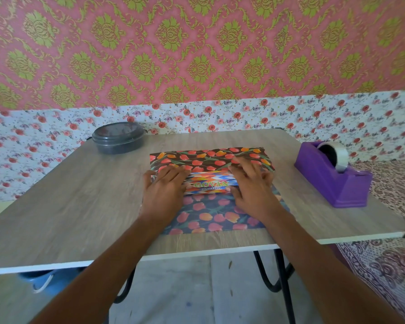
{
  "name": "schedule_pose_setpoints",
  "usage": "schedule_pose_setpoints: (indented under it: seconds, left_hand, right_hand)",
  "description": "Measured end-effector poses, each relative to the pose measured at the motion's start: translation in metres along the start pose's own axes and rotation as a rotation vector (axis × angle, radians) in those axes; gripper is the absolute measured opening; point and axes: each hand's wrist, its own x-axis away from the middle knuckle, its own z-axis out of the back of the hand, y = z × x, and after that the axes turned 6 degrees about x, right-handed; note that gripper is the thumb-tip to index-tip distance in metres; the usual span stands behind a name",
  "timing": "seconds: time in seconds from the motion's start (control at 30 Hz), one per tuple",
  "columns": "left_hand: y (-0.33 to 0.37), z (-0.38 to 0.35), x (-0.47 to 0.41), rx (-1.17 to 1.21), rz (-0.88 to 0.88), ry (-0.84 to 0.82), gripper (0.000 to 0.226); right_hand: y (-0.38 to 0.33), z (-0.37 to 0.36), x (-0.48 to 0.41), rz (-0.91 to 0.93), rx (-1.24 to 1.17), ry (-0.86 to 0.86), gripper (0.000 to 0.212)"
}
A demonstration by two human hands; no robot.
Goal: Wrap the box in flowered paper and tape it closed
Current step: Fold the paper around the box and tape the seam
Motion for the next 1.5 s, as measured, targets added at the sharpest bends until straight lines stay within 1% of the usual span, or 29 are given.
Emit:
schedule_pose_setpoints:
  seconds: [0.17,0.3,0.47,0.63,0.77,0.87,0.97,1.03,1.07,1.13,1.17,1.23,1.27,1.33,1.4,1.43,1.5]
  left_hand:
    - [0.005,0.005,0.000,-0.015,0.036,0.010,0.033]
    - [0.005,0.006,0.002,-0.011,0.040,0.042,0.029]
    - [0.006,0.006,0.002,0.004,0.061,0.046,0.035]
    - [0.006,0.004,0.004,-0.013,0.009,0.071,0.032]
    - [0.005,0.003,0.004,-0.074,-0.023,0.086,0.029]
    - [0.007,0.006,0.003,-0.088,-0.016,0.040,0.035]
    - [0.015,0.011,-0.004,-0.182,-0.052,-0.066,0.053]
    - [0.023,0.016,-0.012,-0.254,-0.074,-0.122,0.048]
    - [0.027,0.018,-0.018,-0.271,-0.053,-0.142,0.046]
    - [0.038,0.026,-0.031,-0.279,0.037,-0.169,0.052]
    - [0.043,0.028,-0.038,-0.285,0.054,-0.174,0.052]
    - [0.050,0.026,-0.047,-0.216,-0.015,-0.145,0.040]
    - [0.053,0.023,-0.050,-0.110,-0.078,-0.144,0.033]
    - [0.059,0.017,-0.053,0.087,-0.173,-0.212,0.031]
    - [0.063,0.007,-0.050,0.156,-0.169,-0.266,0.030]
    - [0.064,0.001,-0.048,0.175,-0.144,-0.265,0.031]
    - [0.062,-0.009,-0.047,0.269,-0.079,-0.228,0.031]
  right_hand:
    - [0.002,0.000,0.002,-0.012,0.034,0.014,0.050]
    - [0.002,0.001,0.002,-0.011,0.040,0.052,0.041]
    - [0.001,0.003,0.002,-0.029,0.064,0.065,0.040]
    - [0.002,0.005,0.001,-0.066,0.054,0.105,0.037]
    - [0.002,0.006,0.000,-0.086,0.053,0.127,0.033]
    - [0.003,0.007,-0.001,-0.100,0.034,0.121,0.033]
    - [0.004,0.006,-0.001,-0.113,0.027,0.116,0.036]
    - [0.005,0.005,-0.001,-0.111,0.026,0.113,0.037]
    - [0.005,0.005,-0.001,-0.106,0.029,0.112,0.037]
    - [0.007,0.005,0.000,-0.092,0.025,0.109,0.034]
    - [0.007,0.004,0.000,-0.086,0.015,0.109,0.033]
    - [0.007,0.004,-0.001,-0.083,0.006,0.111,0.031]
    - [0.006,0.003,-0.001,-0.090,0.004,0.117,0.032]
    - [0.005,0.004,-0.001,-0.109,0.000,0.143,0.036]
    - [0.005,0.004,0.000,-0.110,0.007,0.165,0.034]
    - [0.006,0.004,0.000,-0.108,0.012,0.174,0.032]
    - [0.005,0.005,0.001,-0.124,0.022,0.203,0.037]
